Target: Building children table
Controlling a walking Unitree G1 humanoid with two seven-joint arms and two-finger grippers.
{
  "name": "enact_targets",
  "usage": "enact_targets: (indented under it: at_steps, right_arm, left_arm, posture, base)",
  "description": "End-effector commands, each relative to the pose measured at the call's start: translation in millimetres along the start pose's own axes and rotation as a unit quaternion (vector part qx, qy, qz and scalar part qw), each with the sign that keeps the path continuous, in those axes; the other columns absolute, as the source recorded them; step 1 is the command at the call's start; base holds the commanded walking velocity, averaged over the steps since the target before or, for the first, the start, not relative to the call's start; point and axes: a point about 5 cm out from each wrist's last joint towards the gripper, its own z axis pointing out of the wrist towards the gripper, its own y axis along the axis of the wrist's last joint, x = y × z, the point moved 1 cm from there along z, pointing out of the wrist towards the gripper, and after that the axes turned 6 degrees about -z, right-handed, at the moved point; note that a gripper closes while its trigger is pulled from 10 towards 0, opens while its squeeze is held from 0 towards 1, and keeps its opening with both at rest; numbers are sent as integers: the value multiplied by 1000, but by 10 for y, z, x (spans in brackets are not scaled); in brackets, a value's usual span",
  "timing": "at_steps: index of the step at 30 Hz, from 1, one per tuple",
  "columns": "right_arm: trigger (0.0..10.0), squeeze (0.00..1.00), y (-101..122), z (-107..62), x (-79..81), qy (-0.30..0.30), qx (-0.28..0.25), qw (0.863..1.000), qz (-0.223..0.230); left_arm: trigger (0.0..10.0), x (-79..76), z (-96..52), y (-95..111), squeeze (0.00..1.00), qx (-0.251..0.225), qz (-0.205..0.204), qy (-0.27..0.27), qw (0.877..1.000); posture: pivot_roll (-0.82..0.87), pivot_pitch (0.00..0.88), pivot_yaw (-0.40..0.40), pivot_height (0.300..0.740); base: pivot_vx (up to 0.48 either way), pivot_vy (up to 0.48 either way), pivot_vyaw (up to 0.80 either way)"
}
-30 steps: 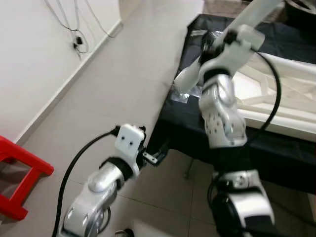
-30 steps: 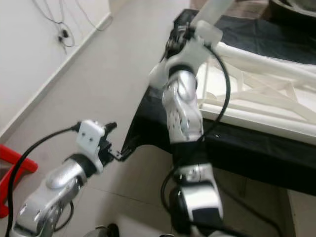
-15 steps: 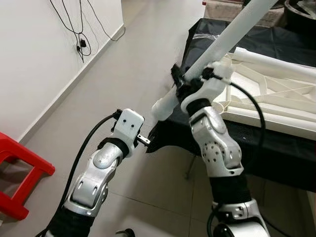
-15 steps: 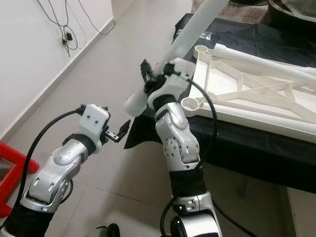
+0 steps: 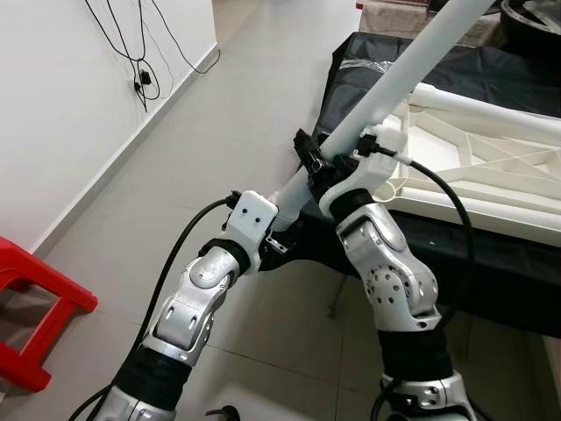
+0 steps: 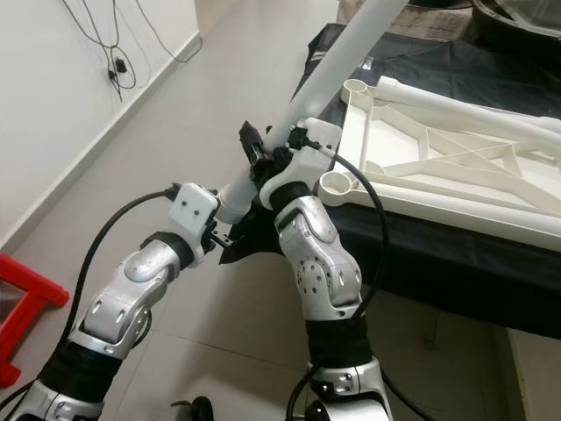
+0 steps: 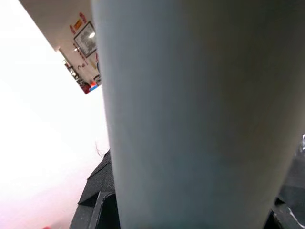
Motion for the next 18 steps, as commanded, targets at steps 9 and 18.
enact_targets:
  at_steps: [9, 18]
  right_arm:
    - [10000, 0, -3, -72, 119, 37, 12, 999, 9]
    - [10000, 0, -90, -141, 213, 72, 31, 997, -18]
  left_arm:
    - [10000, -71, 74, -93, 0, 4, -5, -25, 1000]
    - [10000, -150, 84, -130, 0, 7, -5, -44, 999]
  posture:
    - [73, 152, -8, 740]
    - [72, 145, -5, 740]
  base:
    - [0, 0, 0]
    - [0, 0, 0]
